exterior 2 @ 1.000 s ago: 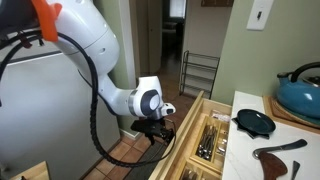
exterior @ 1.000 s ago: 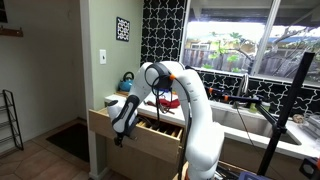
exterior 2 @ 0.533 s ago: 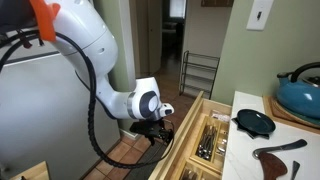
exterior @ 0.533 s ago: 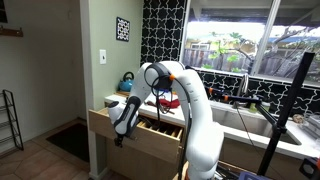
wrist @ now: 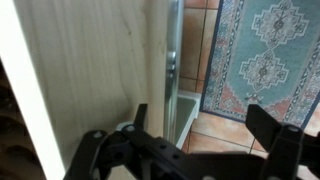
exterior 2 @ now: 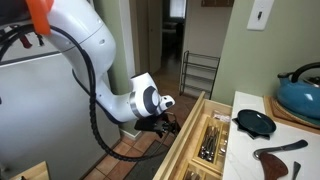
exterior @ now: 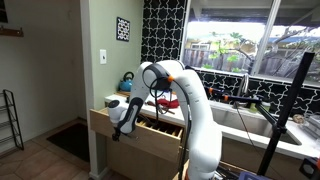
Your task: Open the top left drawer
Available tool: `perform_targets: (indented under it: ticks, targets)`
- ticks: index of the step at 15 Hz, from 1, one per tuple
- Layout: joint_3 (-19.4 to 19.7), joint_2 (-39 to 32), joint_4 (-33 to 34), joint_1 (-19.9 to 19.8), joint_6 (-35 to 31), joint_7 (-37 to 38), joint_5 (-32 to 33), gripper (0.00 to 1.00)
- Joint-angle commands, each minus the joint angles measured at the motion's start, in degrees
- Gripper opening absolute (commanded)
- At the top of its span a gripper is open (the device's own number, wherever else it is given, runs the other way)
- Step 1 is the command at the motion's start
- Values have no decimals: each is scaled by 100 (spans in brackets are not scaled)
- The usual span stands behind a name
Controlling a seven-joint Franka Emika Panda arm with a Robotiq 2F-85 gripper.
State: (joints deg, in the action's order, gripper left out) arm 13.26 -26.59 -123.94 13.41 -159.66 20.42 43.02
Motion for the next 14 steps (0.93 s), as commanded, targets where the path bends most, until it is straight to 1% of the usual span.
perform_targets:
  ticks: [1, 2, 3, 4, 5, 6, 8, 10, 11, 14]
  targets:
    - [337, 20, -10, 268, -225, 681, 380, 100]
    - [185, 75, -49, 201, 45, 665, 25, 100]
    - [193, 116, -54, 228, 166, 829, -86, 100]
    - [121, 177, -83, 185, 320, 882, -295, 100]
    - [173, 238, -73, 233, 471, 1082, -367, 100]
    - [114, 338, -83, 169, 665, 1202, -507, 100]
    - [134, 540, -95, 178, 996, 1516, -681, 100]
    - [92, 798, -121, 131, 1336, 1809, -755, 100]
    - [44, 938, -123, 129, 1610, 1937, -814, 100]
    - [-29, 1486, -227, 25, 2287, 2520, -708, 100]
